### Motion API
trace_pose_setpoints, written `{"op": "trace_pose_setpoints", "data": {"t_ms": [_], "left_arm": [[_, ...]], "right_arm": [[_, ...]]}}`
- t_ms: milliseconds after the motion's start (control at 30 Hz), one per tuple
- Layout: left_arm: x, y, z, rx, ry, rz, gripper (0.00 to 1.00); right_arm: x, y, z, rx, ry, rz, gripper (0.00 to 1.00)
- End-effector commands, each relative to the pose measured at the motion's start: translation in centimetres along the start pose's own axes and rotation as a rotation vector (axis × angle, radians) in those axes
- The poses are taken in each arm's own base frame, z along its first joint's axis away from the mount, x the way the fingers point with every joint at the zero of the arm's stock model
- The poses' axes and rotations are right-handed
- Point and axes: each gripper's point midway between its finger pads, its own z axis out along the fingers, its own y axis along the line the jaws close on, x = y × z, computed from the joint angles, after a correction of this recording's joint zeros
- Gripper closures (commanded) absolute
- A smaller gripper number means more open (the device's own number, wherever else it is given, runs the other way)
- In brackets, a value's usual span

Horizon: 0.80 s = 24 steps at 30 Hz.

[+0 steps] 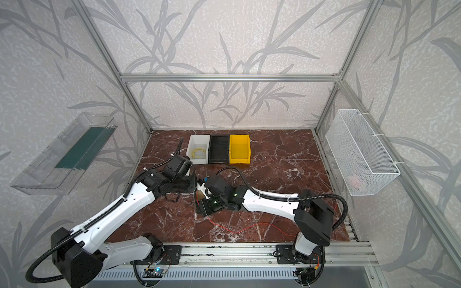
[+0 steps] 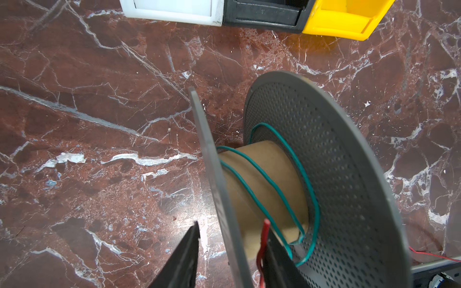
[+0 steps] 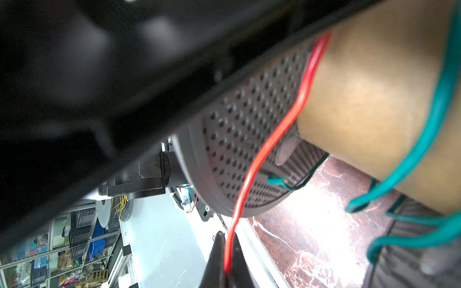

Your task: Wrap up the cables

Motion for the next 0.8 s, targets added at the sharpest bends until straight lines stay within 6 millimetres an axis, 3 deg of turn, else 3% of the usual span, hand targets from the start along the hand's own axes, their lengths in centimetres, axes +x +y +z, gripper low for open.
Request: {"op": "trace_pose_setpoints", "data": {"t_ms": [0, 200, 367, 767], "left_arm": [[-0.7, -0.4, -0.5, 0.022, -0.054, -0.015, 0.58], [-1.4, -0.6, -2.5, 0.076, -0.103, -0.031, 0.35], [-1.2, -0.7, -2.7, 0.115, -0.109, -0.046, 0.31], [-1.1, -0.2, -0.5, 0.077, -0.104, -0.046, 0.32]], "right_arm": [[-1.3, 4.0, -1.3, -0.124, -0.069, -0.122, 1.0], [-1.4, 4.0, -1.5, -0.114, -0.077, -0.13, 1.0], [-1.5, 3.5, -1.5, -0.071, -0.058, -0.131, 1.0], [-1.9, 1.7, -2.0, -0.014, -0.035, -0.125, 1.0]]}}
